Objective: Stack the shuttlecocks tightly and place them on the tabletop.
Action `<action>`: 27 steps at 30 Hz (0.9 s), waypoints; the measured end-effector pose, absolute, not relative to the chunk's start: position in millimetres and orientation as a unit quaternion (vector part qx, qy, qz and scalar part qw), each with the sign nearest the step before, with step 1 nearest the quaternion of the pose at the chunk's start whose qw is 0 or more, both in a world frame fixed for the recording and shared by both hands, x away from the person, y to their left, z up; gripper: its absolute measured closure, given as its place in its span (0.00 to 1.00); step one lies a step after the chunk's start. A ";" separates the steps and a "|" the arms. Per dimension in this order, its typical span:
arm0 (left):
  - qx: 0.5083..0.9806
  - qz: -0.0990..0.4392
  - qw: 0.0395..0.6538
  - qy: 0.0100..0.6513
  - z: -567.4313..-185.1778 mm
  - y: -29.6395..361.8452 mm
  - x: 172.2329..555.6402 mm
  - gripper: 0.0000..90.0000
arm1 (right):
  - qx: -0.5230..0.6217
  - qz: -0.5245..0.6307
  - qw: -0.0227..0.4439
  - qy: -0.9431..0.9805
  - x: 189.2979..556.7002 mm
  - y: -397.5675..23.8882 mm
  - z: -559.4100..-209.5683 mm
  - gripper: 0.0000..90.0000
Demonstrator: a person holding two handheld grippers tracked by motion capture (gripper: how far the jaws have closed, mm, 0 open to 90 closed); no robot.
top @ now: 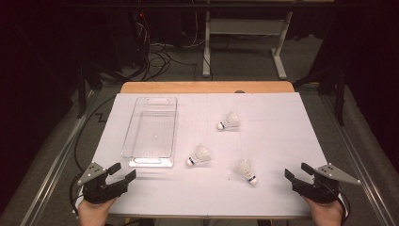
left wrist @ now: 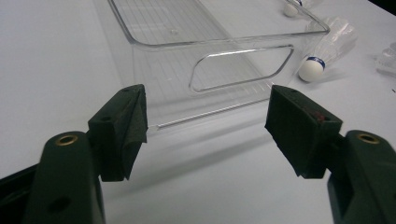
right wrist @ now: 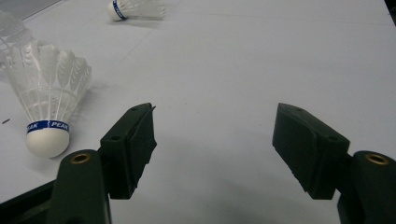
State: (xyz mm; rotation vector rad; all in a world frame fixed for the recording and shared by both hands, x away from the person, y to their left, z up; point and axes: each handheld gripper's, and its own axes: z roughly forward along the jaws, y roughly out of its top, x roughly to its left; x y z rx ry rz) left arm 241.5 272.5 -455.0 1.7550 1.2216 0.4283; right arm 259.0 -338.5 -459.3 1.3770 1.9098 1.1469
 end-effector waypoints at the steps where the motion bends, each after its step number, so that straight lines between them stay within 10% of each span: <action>1: 0.714 0.174 0.462 0.497 -455.0 272.5 241.5 0.34 | 0.508 0.423 0.258 0.704 259.0 -338.5 -459.3 0.34; 27: 0.728 0.162 0.465 0.478 -451.5 248.4 243.4 0.34 | 0.514 0.421 0.244 0.706 258.7 -338.8 -461.1 0.34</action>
